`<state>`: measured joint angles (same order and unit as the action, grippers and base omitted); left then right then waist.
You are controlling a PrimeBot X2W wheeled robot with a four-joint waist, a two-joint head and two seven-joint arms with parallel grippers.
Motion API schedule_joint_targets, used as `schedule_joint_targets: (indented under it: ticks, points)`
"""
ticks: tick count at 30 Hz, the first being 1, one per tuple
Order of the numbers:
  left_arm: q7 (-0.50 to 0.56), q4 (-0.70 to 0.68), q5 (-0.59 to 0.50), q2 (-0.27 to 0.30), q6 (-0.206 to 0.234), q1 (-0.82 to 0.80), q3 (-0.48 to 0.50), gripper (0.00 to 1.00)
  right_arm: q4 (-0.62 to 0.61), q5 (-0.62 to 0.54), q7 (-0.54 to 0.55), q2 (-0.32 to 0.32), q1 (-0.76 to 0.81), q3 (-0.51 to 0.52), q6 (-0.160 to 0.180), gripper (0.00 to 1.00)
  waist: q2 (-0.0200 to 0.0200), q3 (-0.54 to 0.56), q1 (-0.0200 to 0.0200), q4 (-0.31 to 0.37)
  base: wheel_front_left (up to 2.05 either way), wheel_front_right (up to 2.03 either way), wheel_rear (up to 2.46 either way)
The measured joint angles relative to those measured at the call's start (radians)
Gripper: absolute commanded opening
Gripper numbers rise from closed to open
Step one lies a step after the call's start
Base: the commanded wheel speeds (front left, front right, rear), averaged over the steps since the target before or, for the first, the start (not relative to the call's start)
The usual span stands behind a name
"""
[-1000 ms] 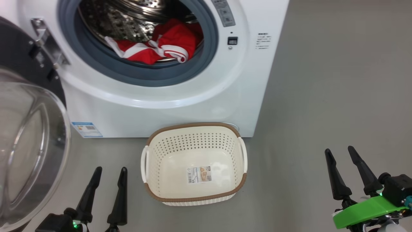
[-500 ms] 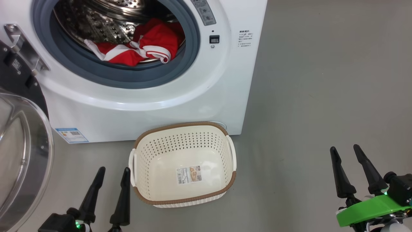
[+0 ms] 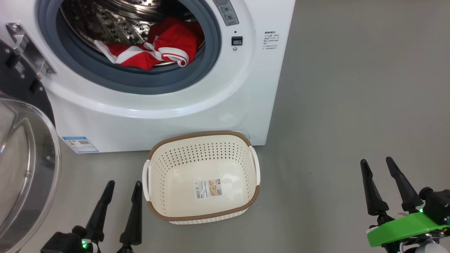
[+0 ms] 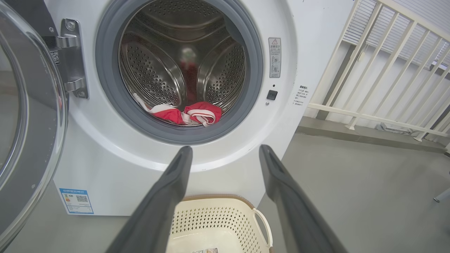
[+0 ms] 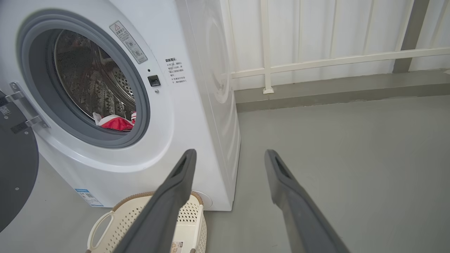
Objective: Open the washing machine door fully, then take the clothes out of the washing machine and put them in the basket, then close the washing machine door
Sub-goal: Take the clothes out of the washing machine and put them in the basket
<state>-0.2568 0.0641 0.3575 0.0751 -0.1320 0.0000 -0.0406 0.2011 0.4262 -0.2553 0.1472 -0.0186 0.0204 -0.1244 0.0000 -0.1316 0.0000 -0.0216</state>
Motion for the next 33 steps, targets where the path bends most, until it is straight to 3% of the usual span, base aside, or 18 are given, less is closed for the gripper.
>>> schedule_joint_targets:
  ticks: [18,33]
  points:
    - [0.0,-0.008,0.015,0.005,0.0,-0.006,-0.013,1.0,-0.003,0.0,0.0,0.0,0.0,0.001,0.0,1.0,0.0,-0.014,0.0,-0.016,0.91,-0.93,0.02]
    - [0.0,0.002,0.01,0.004,0.0,-0.025,-0.015,1.0,-0.004,0.0,0.0,0.0,-0.002,0.001,0.0,1.0,0.0,-0.03,0.0,-0.019,0.09,-0.09,0.0]
